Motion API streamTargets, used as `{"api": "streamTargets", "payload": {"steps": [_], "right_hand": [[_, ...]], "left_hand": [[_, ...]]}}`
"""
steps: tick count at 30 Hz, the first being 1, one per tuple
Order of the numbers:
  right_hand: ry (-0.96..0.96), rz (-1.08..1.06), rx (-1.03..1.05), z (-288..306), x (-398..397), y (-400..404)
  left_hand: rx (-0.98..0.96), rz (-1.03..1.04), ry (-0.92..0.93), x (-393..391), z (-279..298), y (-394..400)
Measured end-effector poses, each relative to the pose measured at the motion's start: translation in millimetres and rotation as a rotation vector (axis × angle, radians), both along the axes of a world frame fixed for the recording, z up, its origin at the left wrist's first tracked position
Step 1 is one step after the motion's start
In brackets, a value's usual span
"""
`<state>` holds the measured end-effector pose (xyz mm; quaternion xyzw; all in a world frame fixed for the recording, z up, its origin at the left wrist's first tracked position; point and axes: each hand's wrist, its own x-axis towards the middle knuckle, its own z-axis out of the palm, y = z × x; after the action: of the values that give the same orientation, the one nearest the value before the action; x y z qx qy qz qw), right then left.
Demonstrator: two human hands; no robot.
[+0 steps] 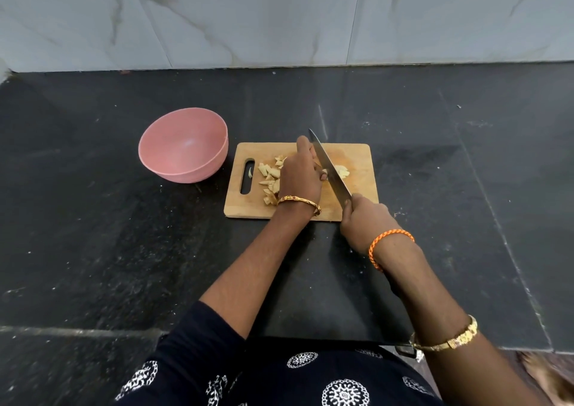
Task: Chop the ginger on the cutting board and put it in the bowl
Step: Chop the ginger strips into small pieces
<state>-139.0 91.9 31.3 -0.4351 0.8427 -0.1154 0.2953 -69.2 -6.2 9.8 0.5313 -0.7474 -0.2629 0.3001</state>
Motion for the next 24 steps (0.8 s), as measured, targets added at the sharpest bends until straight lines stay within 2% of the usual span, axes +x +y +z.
{"api": "streamTargets", "payload": {"steps": [4, 9, 13, 17, 21, 24], "right_hand": [[-0.025, -0.012, 0.007, -0.3, 0.3, 26.4], [-0.082, -0.098, -0.103, 2.7, -3.1, 61.8], [-0.039, -0.183, -0.164, 8.8, -10.5, 66.7], [0.023, -0.215, -0.102, 5.2, -18.0, 54.7], [0.080, -0.195, -0.060, 5.6, -12.4, 44.7], [0.121, -0.144, -0.033, 8.9, -0.8, 38.5]], "left_hand": [[0.006, -0.018, -0.027, -0.3, 1.1, -0.4], [0.008, -0.086, -0.077, 6.8, 5.4, -5.5], [-0.012, -0.050, 0.047, 22.6, 15.3, -8.3], [-0.085, -0.037, 0.120, 35.7, 12.6, -4.1], [-0.149, -0.005, 0.159, 45.9, 2.5, 0.5], [-0.161, 0.094, 0.300, 52.6, -6.4, -0.4]]}}
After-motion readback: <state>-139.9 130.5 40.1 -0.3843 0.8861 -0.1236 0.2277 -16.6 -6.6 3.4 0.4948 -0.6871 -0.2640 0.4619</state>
